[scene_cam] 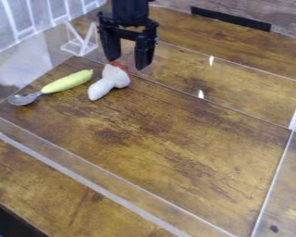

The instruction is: Move the green spoon to the left side of the table

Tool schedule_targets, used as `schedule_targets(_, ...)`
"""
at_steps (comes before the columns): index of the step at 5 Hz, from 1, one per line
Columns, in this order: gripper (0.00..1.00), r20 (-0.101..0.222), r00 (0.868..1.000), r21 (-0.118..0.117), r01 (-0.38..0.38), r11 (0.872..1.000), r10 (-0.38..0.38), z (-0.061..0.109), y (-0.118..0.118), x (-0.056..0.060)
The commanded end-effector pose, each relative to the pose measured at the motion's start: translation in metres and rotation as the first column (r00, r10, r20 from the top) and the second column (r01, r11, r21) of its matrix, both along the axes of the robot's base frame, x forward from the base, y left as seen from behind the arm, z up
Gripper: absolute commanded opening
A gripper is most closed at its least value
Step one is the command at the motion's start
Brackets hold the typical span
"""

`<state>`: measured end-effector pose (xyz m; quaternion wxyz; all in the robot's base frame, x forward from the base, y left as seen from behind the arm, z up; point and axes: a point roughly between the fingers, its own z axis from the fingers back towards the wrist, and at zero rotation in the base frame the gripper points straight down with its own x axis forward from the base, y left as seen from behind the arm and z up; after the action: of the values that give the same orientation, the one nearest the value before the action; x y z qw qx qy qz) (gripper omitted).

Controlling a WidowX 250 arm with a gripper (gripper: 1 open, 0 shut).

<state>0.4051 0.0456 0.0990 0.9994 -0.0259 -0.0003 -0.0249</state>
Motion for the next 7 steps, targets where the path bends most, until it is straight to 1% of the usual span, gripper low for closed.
schedule_targets(1,1.0,0.069,0.998,0.02,0.005,1.0,-0.006,0.029,-0.006,0.01)
schedule_targets(2,1.0,0.062,0.998,0.02,-0.032,0.999,0.031,0.02,-0.001,0.011)
schedule_targets(3,0.0,0.052,0.997,0.023,-0.06,0.998,0.059,0.013,0.005,0.01)
schedule_targets(4,1.0,0.041,0.994,0.034,-0.107,0.994,0.106,0.014,0.023,0.009)
schedule_targets(5,1.0,0.035,0.987,0.039,-0.158,0.987,0.157,0.017,0.039,0.009)
schedule_targets(6,1.0,0.032,0.996,0.033,-0.082,0.996,0.081,0.017,0.026,0.011)
schedule_targets(7,1.0,0.026,1.0,0.022,-0.015,1.0,0.014,0.015,0.011,0.012)
